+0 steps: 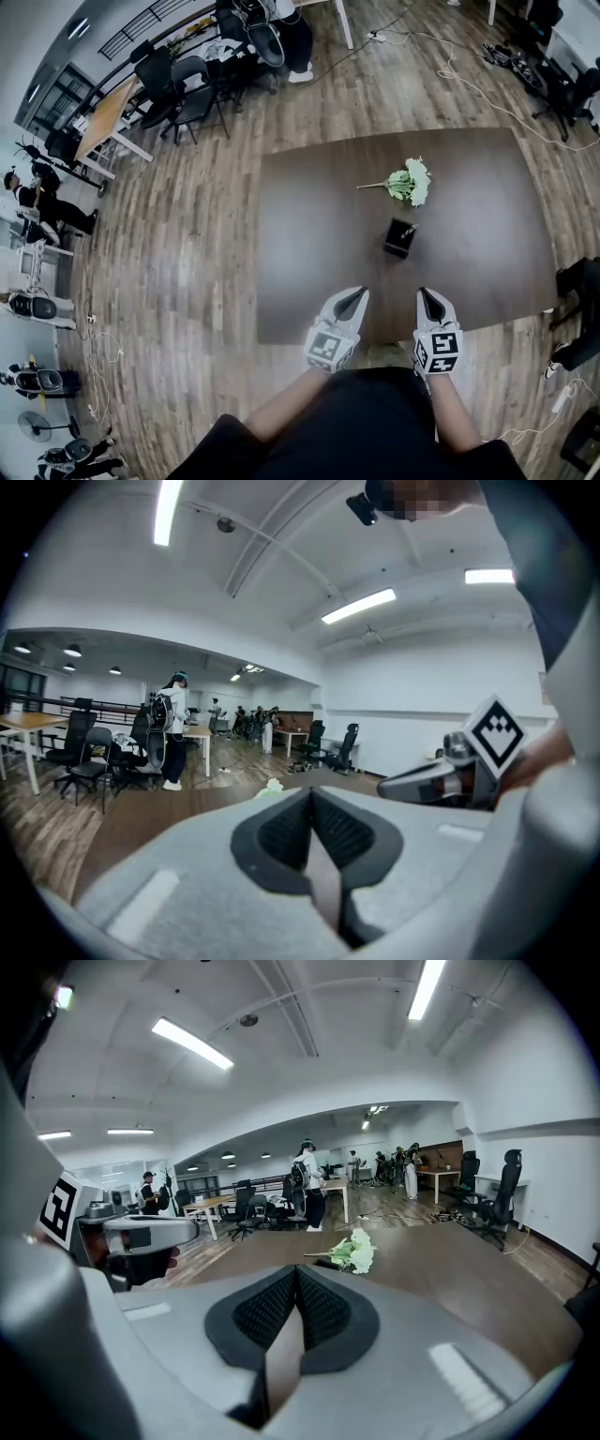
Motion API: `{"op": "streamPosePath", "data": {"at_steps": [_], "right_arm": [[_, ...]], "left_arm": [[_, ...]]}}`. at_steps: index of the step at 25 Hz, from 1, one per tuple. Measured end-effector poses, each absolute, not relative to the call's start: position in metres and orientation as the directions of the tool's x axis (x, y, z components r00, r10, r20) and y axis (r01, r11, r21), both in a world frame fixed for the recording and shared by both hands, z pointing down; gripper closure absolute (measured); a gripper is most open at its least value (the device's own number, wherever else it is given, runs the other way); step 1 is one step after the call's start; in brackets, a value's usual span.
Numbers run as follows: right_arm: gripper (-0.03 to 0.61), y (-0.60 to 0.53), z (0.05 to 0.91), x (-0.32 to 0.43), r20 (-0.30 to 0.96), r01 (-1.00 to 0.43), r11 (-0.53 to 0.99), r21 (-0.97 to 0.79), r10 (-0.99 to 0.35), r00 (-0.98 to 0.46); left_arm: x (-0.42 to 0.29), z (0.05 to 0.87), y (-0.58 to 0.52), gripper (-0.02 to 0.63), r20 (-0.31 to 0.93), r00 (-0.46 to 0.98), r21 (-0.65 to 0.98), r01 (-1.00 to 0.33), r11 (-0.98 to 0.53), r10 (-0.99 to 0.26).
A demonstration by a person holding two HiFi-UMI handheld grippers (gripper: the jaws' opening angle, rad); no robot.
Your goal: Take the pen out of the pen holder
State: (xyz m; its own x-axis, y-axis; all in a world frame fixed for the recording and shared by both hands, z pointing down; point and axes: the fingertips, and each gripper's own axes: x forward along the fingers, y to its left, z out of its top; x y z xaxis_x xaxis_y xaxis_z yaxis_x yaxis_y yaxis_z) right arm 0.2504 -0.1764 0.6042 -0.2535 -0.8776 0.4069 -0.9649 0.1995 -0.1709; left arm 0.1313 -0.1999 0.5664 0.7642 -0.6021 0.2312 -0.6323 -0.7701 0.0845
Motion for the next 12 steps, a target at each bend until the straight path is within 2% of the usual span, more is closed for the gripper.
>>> {"op": "streamPosePath", "data": {"at_steps": [6, 12], "right_arm": [[0.575, -0.208, 0.623, 0.293, 0.429, -0.955, 0.226, -0.194, -0.855, -0.290], [0.575, -0.232, 0.634, 0.305, 0.454, -0.950, 0.241, -0.201, -0.836, -0.308]], "left_arm": [[0.178, 0.573, -0.226, 0.611, 0.239, 0.748, 0.074, -0.649, -0.757, -0.619], [0.192, 0.578, -0.247, 0.611, 0.248, 0.732, 0.077, -0.668, -0.740, -0.635]]}}
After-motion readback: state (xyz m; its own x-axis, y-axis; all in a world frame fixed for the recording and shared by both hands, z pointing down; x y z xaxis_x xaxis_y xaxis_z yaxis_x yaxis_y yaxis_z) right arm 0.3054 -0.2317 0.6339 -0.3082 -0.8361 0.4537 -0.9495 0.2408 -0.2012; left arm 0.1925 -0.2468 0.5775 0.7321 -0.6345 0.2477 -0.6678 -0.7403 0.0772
